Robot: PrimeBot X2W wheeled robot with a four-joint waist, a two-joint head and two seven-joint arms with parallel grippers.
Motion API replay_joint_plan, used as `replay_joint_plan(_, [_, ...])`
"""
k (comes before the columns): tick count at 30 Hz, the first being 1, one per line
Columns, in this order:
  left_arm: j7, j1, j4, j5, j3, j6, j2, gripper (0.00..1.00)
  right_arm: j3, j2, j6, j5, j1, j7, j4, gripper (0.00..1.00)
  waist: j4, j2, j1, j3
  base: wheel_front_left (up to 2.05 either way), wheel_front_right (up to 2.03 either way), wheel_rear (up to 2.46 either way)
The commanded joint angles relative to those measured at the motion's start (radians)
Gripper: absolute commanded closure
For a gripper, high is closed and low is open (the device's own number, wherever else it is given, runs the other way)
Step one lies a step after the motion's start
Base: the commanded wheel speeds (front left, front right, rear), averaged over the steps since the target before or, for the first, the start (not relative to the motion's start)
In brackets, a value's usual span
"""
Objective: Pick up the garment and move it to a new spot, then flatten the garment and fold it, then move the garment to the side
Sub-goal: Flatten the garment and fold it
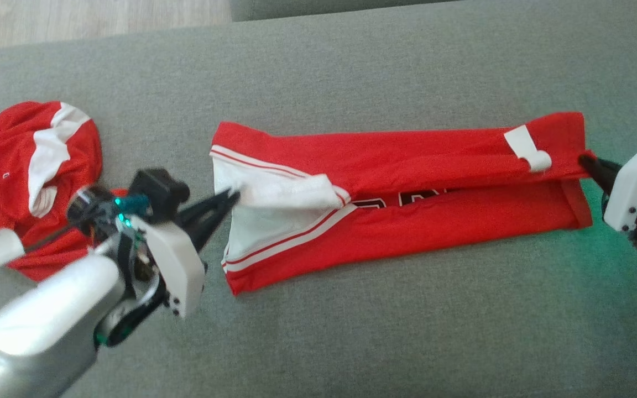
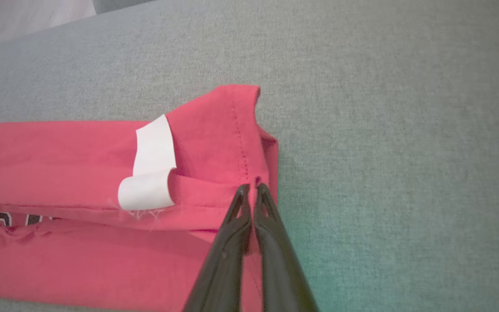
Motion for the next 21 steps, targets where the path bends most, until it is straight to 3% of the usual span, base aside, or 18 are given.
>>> replay_joint_plan(1, [0.002,-0.017,-0.025,-0.006,0.037,0.012,0.048,1.00,0.006,-0.041,-0.001,0.010,0.015,0.013,-0.028,1.00,-0.003,-0.0001,0.0000,-0.007,0.00,0.00,0.00])
replay_joint_plan(11, [0.011,0.038,-0.041,-0.032,0.015,0.026,0.051,1.00,0.027,-0.065,-0.001,0.045,0.066,0.119,-0.055,1.00,-0.011,-0.0001,0.0000,-0.042,0.00,0.00,0.00])
replay_joint_plan(20, [0.021,0.061,-0.040,-0.046,0.000,0.033,0.042,1.00,0.020,-0.064,-0.001,0.046,0.096,0.150,-0.069,1.00,-0.017,-0.0001,0.0000,-0.035,0.00,0.00,0.00])
replay_joint_plan(21, [0.020,0.062,-0.035,-0.045,-0.002,0.035,0.038,1.00,0.017,-0.063,-0.001,0.047,0.099,0.153,-0.067,0.91,-0.017,-0.0001,0.0000,-0.032,0.00,0.00,0.00])
